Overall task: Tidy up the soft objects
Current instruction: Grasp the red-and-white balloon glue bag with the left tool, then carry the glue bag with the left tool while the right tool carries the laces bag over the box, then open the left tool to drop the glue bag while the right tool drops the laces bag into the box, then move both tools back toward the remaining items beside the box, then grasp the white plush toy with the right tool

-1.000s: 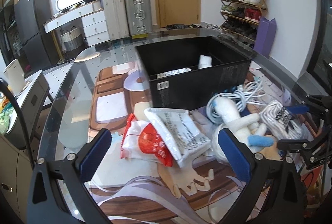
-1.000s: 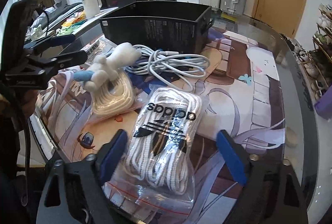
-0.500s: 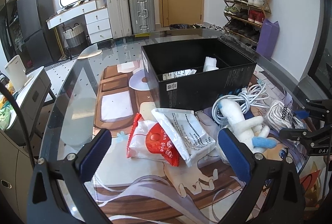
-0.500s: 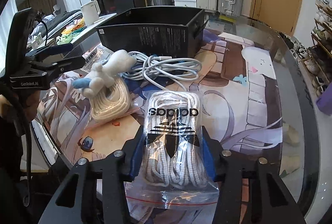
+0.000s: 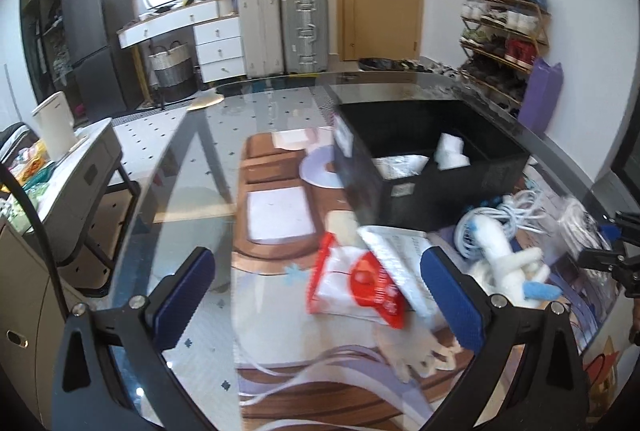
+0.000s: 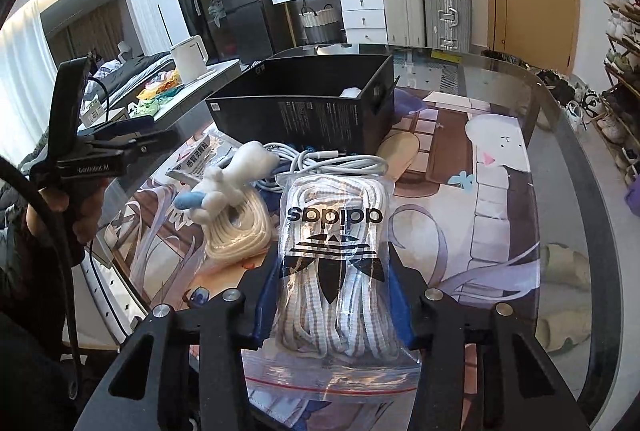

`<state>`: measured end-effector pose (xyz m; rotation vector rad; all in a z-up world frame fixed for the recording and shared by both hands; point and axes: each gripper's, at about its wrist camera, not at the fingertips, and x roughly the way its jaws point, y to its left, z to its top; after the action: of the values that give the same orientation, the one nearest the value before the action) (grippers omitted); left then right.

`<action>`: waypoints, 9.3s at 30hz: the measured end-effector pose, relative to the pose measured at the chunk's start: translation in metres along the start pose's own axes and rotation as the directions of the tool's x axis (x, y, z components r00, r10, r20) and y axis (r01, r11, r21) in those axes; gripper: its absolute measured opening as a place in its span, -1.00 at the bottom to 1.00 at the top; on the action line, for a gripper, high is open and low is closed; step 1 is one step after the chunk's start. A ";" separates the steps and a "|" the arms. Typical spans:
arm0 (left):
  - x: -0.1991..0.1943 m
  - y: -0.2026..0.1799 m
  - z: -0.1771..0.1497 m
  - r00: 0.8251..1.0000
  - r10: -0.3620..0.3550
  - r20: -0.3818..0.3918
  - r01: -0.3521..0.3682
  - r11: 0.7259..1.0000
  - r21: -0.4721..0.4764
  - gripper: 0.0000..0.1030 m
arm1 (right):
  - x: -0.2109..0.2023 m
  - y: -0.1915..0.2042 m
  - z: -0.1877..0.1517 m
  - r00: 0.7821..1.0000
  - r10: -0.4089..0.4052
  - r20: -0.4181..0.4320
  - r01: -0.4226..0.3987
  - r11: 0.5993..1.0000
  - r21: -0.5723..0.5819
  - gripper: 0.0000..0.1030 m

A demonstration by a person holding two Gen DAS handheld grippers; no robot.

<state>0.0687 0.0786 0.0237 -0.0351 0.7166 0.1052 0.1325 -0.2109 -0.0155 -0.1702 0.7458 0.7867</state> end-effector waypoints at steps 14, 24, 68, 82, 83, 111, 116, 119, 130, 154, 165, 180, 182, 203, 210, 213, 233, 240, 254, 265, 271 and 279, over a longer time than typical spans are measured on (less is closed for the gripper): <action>0.026 -0.007 -0.011 0.996 0.017 -0.087 -0.011 0.998 0.068 1.00 | 0.001 -0.004 -0.001 1.000 -0.022 -0.004 0.022 1.000 0.014 -0.08; 0.034 -0.013 -0.016 0.993 -0.004 -0.120 0.014 0.997 0.078 0.92 | 0.002 -0.003 -0.001 1.000 -0.018 -0.007 0.018 1.000 0.011 -0.08; -0.003 -0.012 -0.006 0.992 -0.129 -0.005 0.129 0.990 0.060 -0.58 | -0.005 -0.001 0.002 1.000 -0.021 0.017 0.021 1.000 -0.003 -0.08; -0.031 -0.020 0.009 0.984 -0.154 0.086 0.147 0.986 0.083 -0.58 | -0.025 0.010 0.011 0.991 -0.019 0.136 0.021 1.000 -0.010 -0.08; -0.032 -0.021 0.011 0.983 -0.158 0.092 0.150 0.985 0.085 -0.58 | -0.026 0.010 0.013 0.990 -0.021 0.141 0.022 1.000 -0.009 -0.08; -0.020 -0.042 0.055 0.969 -0.207 0.133 0.195 0.976 0.098 -0.57 | -0.010 0.026 0.087 0.979 -0.019 0.202 0.032 0.998 -0.060 -0.08; -0.010 -0.047 0.064 0.969 -0.213 0.126 0.201 0.975 0.098 -0.57 | -0.002 0.025 0.099 0.980 -0.012 0.197 0.024 0.998 -0.059 -0.08; -0.005 -0.047 0.069 0.969 -0.216 0.122 0.204 0.974 0.098 -0.57 | 0.003 0.025 0.106 0.981 -0.009 0.194 0.021 0.998 -0.061 -0.08; 0.018 -0.057 0.075 0.970 -0.226 0.092 0.215 0.970 0.113 -0.57 | 0.022 0.021 0.121 0.982 -0.006 0.187 0.017 0.998 -0.056 -0.08; 0.050 -0.073 0.076 0.975 -0.220 0.023 0.214 0.966 0.142 -0.57 | 0.074 0.012 0.146 0.990 -0.014 0.142 0.023 0.997 -0.068 -0.08; 0.059 -0.074 0.069 0.976 -0.215 -0.021 0.216 0.966 0.141 -0.55 | 0.093 0.015 0.146 0.994 -0.039 0.106 0.050 0.994 -0.100 -0.08; 0.031 -0.063 0.057 0.980 -0.198 0.027 0.193 0.973 0.125 0.76 | 0.049 0.001 0.117 0.983 -0.080 0.165 0.086 0.996 -0.028 0.94; 0.023 -0.062 0.052 0.985 -0.163 0.060 0.154 0.980 0.126 0.99 | 0.040 -0.001 0.107 0.982 -0.075 0.176 0.079 0.997 -0.013 0.98; 0.009 -0.041 0.016 0.993 -0.115 0.031 0.112 0.990 0.084 1.00 | 0.031 0.014 0.061 0.990 -0.086 0.111 0.092 0.995 -0.047 0.99; 0.011 -0.038 0.004 0.995 -0.095 0.005 0.095 0.992 0.087 1.00 | 0.024 0.024 0.063 0.990 -0.082 0.116 0.089 0.994 -0.061 0.99; 0.012 -0.038 0.004 0.996 -0.095 -0.003 0.095 0.992 0.086 1.00 | 0.024 0.028 0.063 0.992 -0.069 0.104 0.076 0.995 -0.068 0.99; 0.015 -0.041 0.002 0.995 -0.092 -0.027 0.094 0.990 0.101 1.00 | 0.048 0.066 0.052 1.000 0.017 -0.007 -0.018 0.988 -0.153 0.99; 0.016 -0.040 0.001 0.996 -0.088 -0.029 0.091 0.991 0.098 1.00 | 0.057 0.066 0.047 0.999 -0.001 -0.049 -0.007 0.987 -0.158 0.99; 0.018 -0.039 0.000 0.995 -0.090 -0.039 0.093 0.991 0.100 1.00 | 0.062 0.073 0.046 0.998 0.038 -0.048 -0.046 0.982 -0.182 0.57; 0.020 -0.040 -0.002 0.995 -0.089 -0.046 0.093 0.990 0.102 1.00 | 0.064 0.077 0.045 0.998 0.049 -0.046 -0.056 0.981 -0.184 0.33; 0.020 -0.039 -0.002 0.995 -0.090 -0.046 0.094 0.990 0.103 1.00 | 0.058 0.079 0.045 0.997 0.074 -0.035 -0.080 0.976 -0.203 0.25; 0.020 -0.040 -0.002 0.995 -0.088 -0.050 0.093 0.990 0.105 1.00 | 0.068 0.083 0.040 0.993 0.089 -0.073 -0.103 0.973 -0.206 0.08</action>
<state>0.0872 0.0405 0.0086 0.0324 0.7641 -0.0214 0.1282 -0.0973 -0.0207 -0.3520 0.7345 0.9560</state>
